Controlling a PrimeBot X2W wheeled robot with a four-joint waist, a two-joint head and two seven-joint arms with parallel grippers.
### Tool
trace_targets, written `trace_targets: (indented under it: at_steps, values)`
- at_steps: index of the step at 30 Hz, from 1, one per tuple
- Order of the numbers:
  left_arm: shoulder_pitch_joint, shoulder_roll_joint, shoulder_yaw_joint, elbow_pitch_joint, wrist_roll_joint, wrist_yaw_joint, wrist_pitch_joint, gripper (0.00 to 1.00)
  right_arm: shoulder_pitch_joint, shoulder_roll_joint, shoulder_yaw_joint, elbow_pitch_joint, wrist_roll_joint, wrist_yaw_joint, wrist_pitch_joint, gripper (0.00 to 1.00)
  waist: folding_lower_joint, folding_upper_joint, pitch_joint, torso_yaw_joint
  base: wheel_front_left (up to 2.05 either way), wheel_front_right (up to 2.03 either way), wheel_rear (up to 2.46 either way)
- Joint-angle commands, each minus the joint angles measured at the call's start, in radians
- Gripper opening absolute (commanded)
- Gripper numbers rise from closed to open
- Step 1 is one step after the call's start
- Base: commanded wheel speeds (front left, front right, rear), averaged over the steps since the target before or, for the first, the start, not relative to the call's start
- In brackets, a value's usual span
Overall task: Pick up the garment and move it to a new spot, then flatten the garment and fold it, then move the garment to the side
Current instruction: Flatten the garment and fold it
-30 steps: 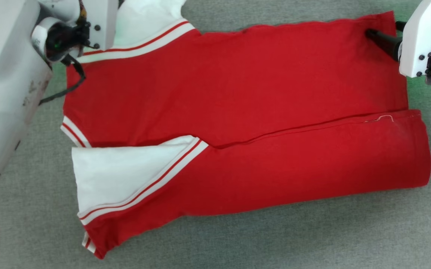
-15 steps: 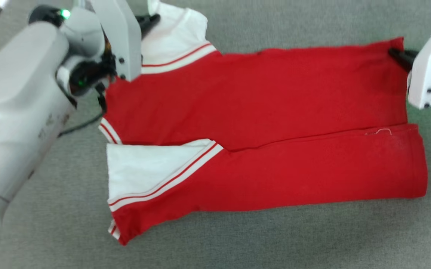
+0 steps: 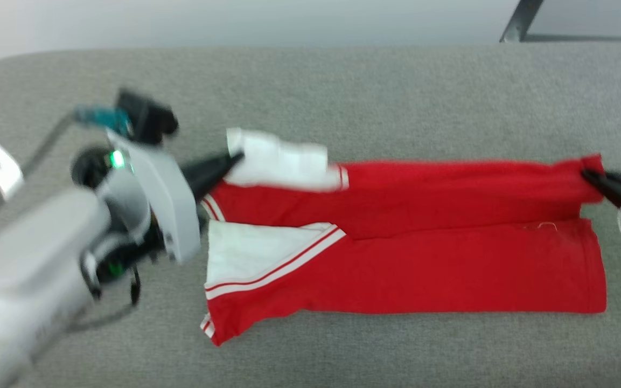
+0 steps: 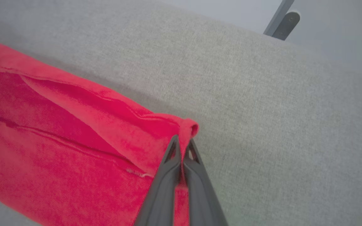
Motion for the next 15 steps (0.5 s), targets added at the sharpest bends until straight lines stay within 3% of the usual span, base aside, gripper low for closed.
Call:
trace_targets:
  at_steps: [1, 7, 11, 15]
  values:
    - [0.053, 0.009, -0.013, -0.034, 0.007, 0.015, -0.025, 0.00, 0.051, -0.024, -0.012, -0.027, 0.020, 0.000, -0.004, 0.00, 0.0000, -0.0001, -0.049, 0.040, 0.00, 0.00, 0.00]
    - [0.211, 0.076, -0.037, -0.193, 0.018, 0.114, -0.120, 0.00, 0.204, -0.100, -0.075, -0.112, 0.044, 0.000, -0.011, 0.00, 0.0000, -0.0001, -0.064, 0.047, 0.00, 0.00, 0.00]
    - [0.287, 0.117, -0.040, -0.279, 0.011, 0.173, -0.166, 0.00, 0.286, -0.115, -0.133, -0.142, 0.049, 0.000, -0.016, 0.00, 0.0000, -0.0001, -0.063, 0.053, 0.00, 0.00, 0.00]
    - [0.328, 0.117, -0.052, -0.321, 0.004, 0.209, -0.177, 0.00, 0.361, -0.102, -0.186, -0.153, 0.045, 0.000, -0.006, 0.00, 0.0000, -0.0001, -0.055, 0.061, 0.00, 0.00, 0.00]
